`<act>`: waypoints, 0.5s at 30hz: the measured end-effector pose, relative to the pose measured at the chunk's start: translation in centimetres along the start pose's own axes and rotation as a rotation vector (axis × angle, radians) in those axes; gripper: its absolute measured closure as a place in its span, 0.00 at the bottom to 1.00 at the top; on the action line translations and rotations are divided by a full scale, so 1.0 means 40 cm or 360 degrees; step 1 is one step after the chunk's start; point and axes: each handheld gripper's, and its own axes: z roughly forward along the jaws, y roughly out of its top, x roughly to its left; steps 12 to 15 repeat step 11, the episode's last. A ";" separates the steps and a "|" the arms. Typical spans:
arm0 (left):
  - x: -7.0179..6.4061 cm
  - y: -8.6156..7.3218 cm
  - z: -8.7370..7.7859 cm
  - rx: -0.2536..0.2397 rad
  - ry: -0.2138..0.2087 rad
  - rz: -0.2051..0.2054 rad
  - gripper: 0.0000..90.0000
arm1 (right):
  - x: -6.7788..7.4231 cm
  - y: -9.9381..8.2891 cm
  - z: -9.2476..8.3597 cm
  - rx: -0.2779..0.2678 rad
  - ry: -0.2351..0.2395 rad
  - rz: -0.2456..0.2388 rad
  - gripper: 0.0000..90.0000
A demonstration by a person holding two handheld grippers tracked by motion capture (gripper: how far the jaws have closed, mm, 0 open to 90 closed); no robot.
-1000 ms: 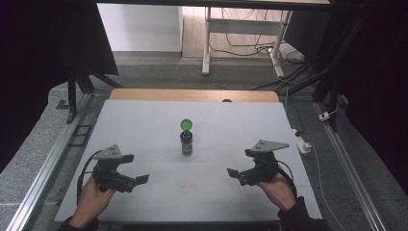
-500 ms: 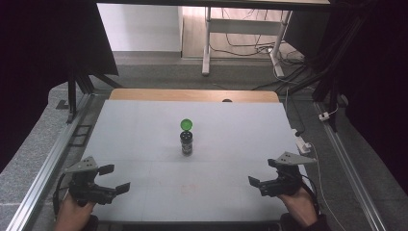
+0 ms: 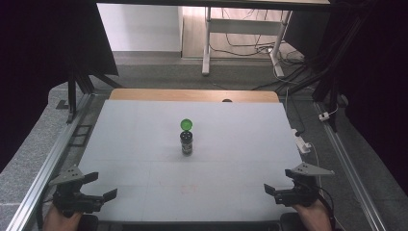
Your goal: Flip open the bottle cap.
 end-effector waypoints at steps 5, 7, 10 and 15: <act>-0.004 -0.007 -0.008 0.0030 0.0054 0.0001 0.00 | 0.001 -0.010 -0.012 0.0030 -0.0038 0.0007 0.00; -0.005 -0.008 -0.007 0.0048 0.0069 -0.0002 0.00 | 0.001 -0.013 -0.014 0.0051 -0.0049 0.0015 0.00; -0.004 -0.006 -0.006 0.0050 0.0068 -0.0009 0.00 | 0.000 -0.014 -0.014 0.0058 -0.0055 0.0020 0.00; -0.003 -0.006 -0.005 0.0050 0.0065 -0.0014 0.00 | 0.000 -0.014 -0.013 0.0064 -0.0060 0.0016 0.00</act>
